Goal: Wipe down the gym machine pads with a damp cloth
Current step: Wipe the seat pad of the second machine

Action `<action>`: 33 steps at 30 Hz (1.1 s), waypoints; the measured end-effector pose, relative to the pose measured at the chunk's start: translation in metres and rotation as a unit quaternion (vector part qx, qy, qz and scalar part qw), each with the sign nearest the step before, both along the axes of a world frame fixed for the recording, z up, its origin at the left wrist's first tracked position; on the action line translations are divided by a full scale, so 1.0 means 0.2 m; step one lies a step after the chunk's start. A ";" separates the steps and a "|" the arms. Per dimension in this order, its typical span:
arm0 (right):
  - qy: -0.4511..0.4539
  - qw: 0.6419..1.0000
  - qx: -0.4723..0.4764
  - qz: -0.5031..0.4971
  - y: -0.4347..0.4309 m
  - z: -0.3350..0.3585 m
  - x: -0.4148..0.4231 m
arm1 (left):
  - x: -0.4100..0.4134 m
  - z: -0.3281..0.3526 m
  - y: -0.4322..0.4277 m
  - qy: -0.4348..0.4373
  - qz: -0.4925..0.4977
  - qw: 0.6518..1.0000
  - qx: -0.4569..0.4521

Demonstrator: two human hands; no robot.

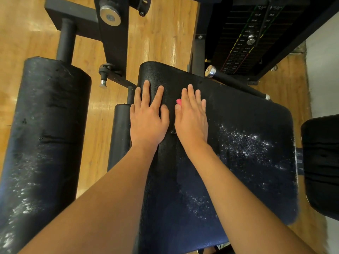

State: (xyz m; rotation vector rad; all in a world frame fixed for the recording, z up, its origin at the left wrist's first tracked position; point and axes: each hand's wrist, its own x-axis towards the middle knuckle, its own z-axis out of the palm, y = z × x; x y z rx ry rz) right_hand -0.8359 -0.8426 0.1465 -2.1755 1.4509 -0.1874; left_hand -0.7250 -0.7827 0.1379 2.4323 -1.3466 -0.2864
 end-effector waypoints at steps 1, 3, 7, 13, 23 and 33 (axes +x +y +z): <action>0.002 1.000 -0.001 -0.001 -0.02 0.00 0.01 | 0.00 0.00 0.00 0.000 0.000 1.000 0.001; 0.000 1.000 0.004 0.000 -0.02 -0.01 0.01 | 0.00 0.00 0.00 -0.002 -0.002 1.000 0.002; 0.003 1.000 0.006 0.006 0.06 -0.02 -0.04 | 0.00 0.00 0.00 -0.002 -0.001 1.000 0.001; -0.002 1.000 0.013 0.018 0.19 0.00 -0.10 | 0.01 0.00 0.01 -0.003 0.002 1.000 -0.007; 0.015 0.999 0.005 0.027 0.05 -0.01 -0.06 | 0.00 -0.01 0.00 0.001 0.004 1.000 -0.014; 0.031 0.999 0.016 0.040 0.24 0.00 -0.16 | 0.01 0.00 0.00 0.001 0.006 1.000 -0.010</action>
